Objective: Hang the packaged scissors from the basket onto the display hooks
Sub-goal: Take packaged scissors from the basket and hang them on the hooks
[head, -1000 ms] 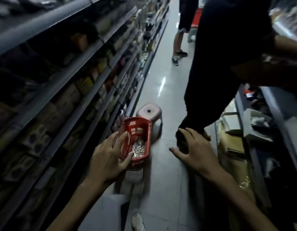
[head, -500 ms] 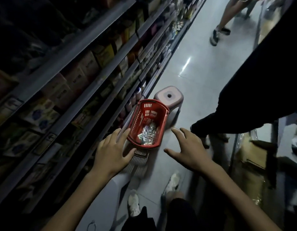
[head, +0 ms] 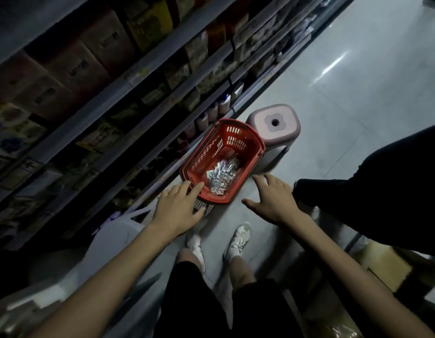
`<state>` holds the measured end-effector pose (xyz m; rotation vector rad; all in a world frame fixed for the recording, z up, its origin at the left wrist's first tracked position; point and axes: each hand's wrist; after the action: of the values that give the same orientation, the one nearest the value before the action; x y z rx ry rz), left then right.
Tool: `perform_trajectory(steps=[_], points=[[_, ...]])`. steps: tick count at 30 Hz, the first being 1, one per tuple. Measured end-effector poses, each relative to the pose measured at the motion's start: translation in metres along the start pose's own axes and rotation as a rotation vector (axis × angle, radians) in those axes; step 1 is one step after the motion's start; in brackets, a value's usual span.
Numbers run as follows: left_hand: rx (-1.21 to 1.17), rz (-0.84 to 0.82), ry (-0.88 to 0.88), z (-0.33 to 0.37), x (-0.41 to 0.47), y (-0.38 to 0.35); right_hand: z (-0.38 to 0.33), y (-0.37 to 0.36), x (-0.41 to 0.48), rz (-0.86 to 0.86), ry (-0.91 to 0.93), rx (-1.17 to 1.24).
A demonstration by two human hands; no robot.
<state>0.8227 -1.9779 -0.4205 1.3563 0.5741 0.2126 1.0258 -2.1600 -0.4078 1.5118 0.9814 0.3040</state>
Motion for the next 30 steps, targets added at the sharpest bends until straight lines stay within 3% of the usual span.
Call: perform_trajectory(steps=[9,18,30], points=[[-0.007,-0.220,0.051,0.017,0.082,-0.142,0.040,-0.117,0.080,-0.080,-0.054,0.030],[-0.096,-0.257,0.112,0.008,0.196,-0.311,0.081,-0.262,0.175,-0.077,-0.003,-0.087],[0.025,-0.248,0.073,0.003,0.363,-0.510,0.152,-0.402,0.305,0.185,0.041,-0.167]])
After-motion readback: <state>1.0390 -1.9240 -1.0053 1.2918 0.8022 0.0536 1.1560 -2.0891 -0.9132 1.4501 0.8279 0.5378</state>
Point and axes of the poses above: each hand's wrist, its own x-axis towards the middle knuckle, its own y-axis out of the back of the hand, z = x × y, and after that the axes turned 10 degrees about z, right-handed
